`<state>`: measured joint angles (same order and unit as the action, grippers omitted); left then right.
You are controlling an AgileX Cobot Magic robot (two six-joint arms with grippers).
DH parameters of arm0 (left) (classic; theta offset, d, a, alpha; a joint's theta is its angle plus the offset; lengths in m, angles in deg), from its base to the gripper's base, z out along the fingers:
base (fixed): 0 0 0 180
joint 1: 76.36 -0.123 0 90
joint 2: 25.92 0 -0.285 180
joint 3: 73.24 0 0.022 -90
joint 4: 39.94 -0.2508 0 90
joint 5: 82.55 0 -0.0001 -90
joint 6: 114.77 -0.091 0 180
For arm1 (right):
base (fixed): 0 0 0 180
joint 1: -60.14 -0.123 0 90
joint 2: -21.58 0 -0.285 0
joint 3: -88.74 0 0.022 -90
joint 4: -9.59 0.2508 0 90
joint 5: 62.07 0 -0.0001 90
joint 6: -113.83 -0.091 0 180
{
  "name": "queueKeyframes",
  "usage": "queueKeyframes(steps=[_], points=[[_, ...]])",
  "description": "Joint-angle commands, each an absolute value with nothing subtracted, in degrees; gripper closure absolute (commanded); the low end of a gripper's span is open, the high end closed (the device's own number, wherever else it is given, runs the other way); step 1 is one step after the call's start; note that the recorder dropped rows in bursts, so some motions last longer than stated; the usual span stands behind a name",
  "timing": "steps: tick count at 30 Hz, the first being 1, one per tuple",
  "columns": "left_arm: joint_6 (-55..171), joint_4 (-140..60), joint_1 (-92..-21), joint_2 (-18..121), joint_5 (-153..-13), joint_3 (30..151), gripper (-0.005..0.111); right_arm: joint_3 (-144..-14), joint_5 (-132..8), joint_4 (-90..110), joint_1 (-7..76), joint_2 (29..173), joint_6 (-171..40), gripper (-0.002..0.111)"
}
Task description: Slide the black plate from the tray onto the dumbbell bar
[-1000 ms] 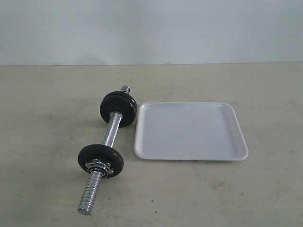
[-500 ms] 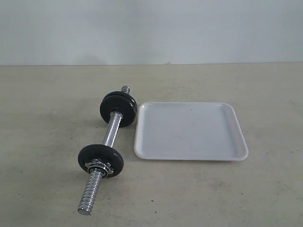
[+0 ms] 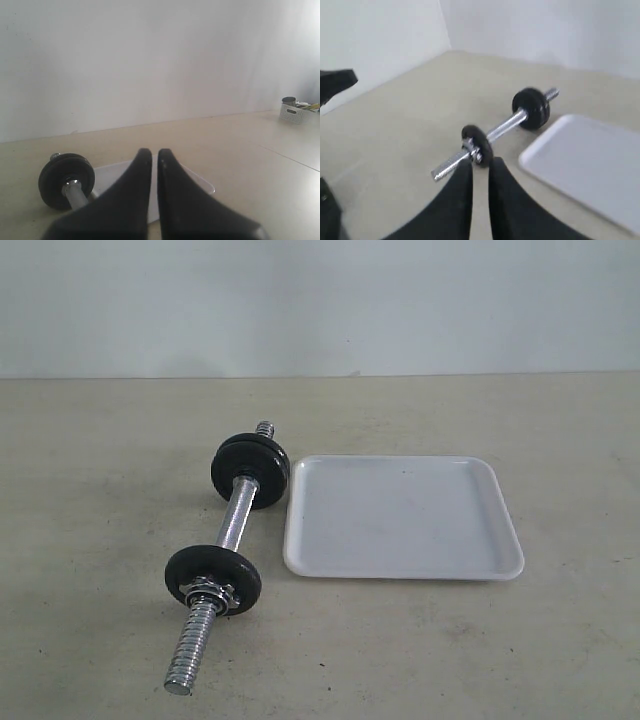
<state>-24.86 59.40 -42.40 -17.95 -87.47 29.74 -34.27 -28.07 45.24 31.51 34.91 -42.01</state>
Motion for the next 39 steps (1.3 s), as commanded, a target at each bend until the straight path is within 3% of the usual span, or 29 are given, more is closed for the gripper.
queueKeyframes(steps=[1,10,19,39], points=[[-24.82,59.6,-42.49,-18.13,-87.03,29.54,0.102,-34.03,-39.55,45.25,31.6,34.61,-33.62,0.1],[-24.82,59.6,-42.49,-18.13,-87.03,29.54,0.102,-18.86,-57.22,51.36,37.2,34.61,-28.29,0.1],[-24.82,59.6,-42.49,-18.13,-87.03,29.54,0.102,-14.05,-53.91,50.47,42.45,29.36,-27.56,0.1],[-24.82,59.6,-42.49,-18.13,-87.08,29.54,0.102,-14.05,-51.88,48.77,42.45,29.36,-32.22,0.1]])
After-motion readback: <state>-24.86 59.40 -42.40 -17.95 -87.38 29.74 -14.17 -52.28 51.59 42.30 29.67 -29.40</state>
